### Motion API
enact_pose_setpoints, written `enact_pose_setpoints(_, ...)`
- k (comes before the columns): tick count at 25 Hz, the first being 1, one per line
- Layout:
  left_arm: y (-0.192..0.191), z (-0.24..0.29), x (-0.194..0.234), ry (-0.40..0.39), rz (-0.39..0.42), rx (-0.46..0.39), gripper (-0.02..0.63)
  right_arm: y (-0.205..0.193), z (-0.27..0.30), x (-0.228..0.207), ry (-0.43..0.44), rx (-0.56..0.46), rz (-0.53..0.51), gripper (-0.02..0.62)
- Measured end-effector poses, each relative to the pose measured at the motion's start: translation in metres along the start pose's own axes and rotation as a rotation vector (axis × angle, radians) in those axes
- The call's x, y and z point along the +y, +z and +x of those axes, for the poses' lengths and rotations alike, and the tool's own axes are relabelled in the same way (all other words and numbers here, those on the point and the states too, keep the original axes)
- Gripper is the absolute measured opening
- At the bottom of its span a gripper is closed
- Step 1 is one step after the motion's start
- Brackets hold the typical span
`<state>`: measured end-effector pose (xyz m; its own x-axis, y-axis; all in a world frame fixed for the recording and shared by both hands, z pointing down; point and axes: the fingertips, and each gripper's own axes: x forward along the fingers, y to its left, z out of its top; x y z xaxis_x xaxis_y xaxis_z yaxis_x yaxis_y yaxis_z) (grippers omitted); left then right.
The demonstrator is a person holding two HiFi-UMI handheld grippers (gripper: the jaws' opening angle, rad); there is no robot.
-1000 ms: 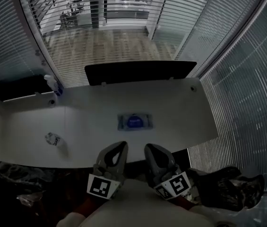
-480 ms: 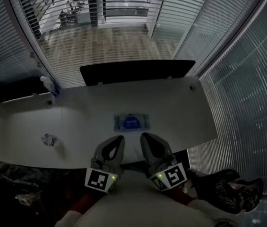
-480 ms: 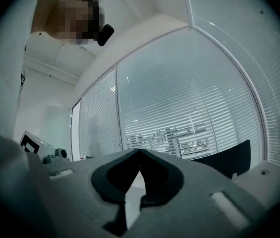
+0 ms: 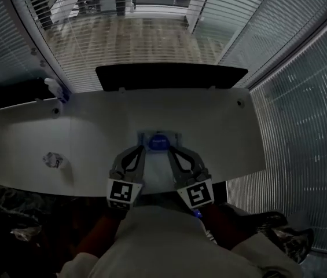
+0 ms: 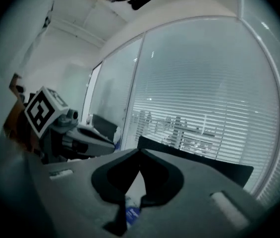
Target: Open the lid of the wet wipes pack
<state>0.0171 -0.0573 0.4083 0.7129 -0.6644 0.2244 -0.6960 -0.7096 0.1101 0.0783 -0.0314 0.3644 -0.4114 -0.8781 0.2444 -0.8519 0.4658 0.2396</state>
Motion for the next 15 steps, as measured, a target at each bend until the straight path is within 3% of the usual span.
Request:
enact_pose_setpoints(6,-0.074,0.047,0.02,0.007,-0.02,0.165,0.0,-0.089,0.043,0.011,0.093,0.213,-0.243,0.002)
enact_pose_setpoints(10,-0.125,0.068,0.022,0.008,-0.049,0.281,0.0,-0.141,0.061,0.019,0.188,0.313,-0.302,0.003)
enact_pose_setpoints(15,-0.188,0.094,0.029,0.026,-0.013,0.424,0.0,-0.211,0.085,0.03,0.311,0.418,-0.379,0.043)
